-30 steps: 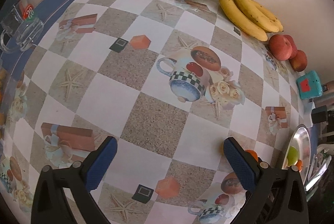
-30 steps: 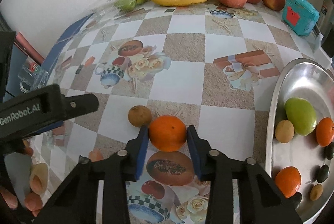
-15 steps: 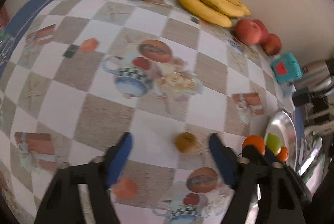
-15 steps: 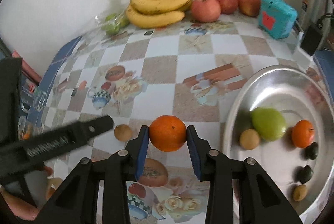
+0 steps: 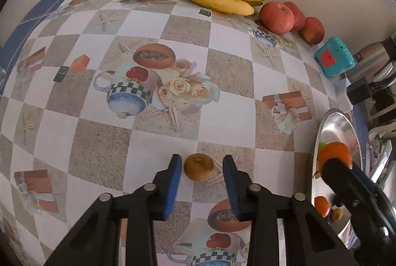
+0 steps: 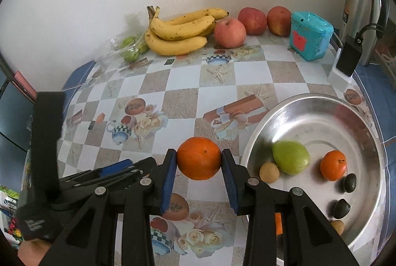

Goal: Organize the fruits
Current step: 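Grasp the small brown fruit with the left tool while the right tool lifts the orange, then carry the brown fruit and orange over the steel tray and open both tools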

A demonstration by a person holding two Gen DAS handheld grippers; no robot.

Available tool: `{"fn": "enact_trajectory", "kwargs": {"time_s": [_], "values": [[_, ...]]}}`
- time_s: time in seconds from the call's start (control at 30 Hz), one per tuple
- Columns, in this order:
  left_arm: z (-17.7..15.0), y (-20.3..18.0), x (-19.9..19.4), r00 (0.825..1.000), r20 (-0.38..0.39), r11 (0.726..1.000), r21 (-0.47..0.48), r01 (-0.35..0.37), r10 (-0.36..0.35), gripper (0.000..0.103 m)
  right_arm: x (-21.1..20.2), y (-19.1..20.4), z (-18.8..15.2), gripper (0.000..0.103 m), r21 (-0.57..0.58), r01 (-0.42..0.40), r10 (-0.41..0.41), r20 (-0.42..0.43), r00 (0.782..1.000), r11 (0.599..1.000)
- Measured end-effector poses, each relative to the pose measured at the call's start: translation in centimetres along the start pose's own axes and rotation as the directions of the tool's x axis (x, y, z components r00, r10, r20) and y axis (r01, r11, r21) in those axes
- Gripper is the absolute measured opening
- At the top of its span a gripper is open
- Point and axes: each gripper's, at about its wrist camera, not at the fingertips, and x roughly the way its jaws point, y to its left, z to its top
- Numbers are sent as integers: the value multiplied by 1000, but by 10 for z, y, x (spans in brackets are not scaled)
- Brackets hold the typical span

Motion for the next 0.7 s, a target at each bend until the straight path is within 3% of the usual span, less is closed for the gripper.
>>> {"fn": "enact_trajectory", "kwargs": {"time_s": [0.13,0.53,0.7], "values": [[-1,-2,2,1000,-2,1000,14,-23,23,28,-5,3,0,38,-10,0,0,13,1000,1000],[6,-9,-24,998,58,1000,8,-7,7,28,-13,0,3,38,0,0,0,26,1000,1000],[9,-19,-44,994,104,1000,26,14,-17,28,-20,-20,5,38,47,57,-58,32,998,997]]}}
